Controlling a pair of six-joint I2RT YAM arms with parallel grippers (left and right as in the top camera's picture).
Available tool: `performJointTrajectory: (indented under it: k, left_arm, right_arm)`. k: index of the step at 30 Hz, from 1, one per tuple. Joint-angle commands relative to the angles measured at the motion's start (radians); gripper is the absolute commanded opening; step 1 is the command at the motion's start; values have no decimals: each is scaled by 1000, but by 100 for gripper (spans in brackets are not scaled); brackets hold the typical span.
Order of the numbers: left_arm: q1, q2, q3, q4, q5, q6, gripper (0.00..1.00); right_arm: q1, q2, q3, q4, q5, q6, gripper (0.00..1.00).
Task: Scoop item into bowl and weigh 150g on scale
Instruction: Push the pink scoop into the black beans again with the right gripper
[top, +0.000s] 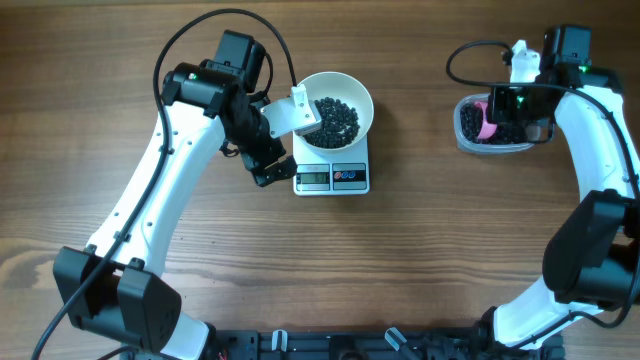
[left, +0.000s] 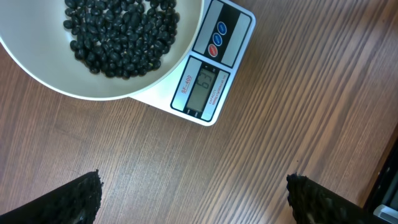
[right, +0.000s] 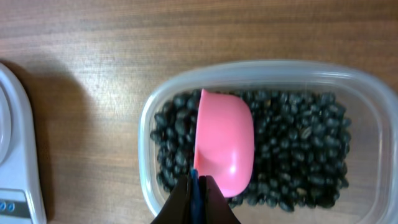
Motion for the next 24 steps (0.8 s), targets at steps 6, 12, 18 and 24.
performJointTrajectory:
  k: [6,12,18,24]
  left_arm:
    - [5,13,-6,2,2,13,100]
    - [5,13,-6,2,2,13,100]
    - [5,13,-6,2,2,13,100]
    - [5,13,-6,2,2,13,100]
  right_arm:
    - [-60,26,-6,37,11,60,4]
    - [-139,26,-6,-3,-92,45,4]
    - [-137,26,-31,-2,-132,44,4]
    - [-138,26,-72,42,-174,47,4]
